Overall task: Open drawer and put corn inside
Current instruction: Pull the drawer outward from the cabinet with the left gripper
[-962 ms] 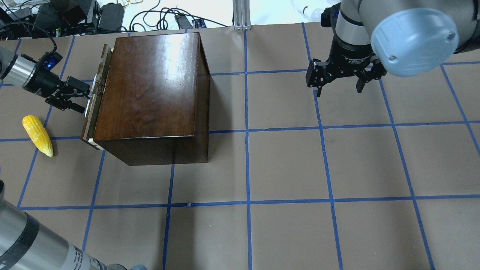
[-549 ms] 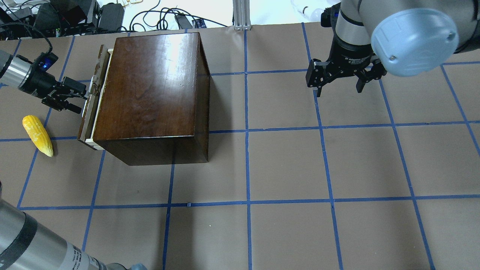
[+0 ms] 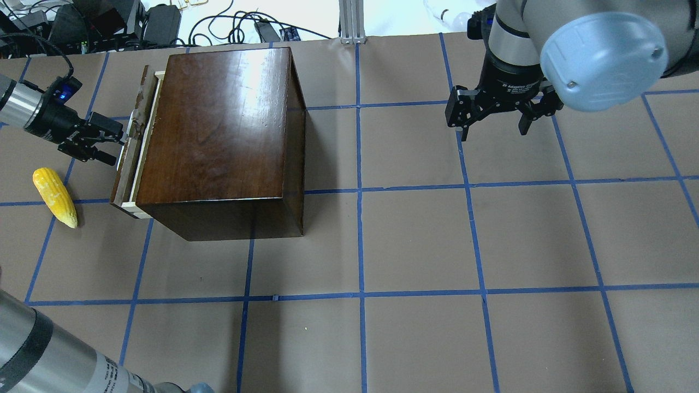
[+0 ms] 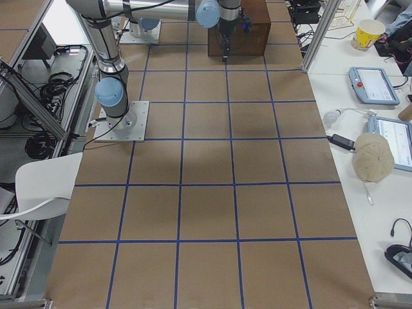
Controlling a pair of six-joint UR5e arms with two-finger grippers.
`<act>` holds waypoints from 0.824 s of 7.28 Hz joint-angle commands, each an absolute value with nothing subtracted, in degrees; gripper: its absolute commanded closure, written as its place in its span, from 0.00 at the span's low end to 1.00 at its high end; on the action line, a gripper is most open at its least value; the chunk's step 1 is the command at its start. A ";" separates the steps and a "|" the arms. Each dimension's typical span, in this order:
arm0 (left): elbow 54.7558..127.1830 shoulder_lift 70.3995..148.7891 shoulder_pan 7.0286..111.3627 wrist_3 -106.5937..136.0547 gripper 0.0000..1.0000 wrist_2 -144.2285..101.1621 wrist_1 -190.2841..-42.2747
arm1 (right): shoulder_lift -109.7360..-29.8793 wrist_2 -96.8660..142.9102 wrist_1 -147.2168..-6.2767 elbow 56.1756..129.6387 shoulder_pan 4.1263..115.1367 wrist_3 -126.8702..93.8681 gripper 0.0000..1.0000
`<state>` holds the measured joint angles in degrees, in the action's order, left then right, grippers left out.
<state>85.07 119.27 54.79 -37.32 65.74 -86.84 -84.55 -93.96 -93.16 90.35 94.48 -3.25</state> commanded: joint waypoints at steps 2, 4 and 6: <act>84.81 119.27 54.67 -37.97 0.00 67.31 -86.05 | -84.55 -93.96 -93.08 90.35 94.48 -3.25 0.00; 84.29 119.35 54.58 -38.67 0.00 67.41 -85.78 | -84.55 -93.96 -93.16 90.35 94.48 -3.25 0.00; 83.76 119.62 54.58 -39.29 0.00 69.16 -85.87 | -84.55 -93.96 -93.16 90.35 94.48 -3.25 0.00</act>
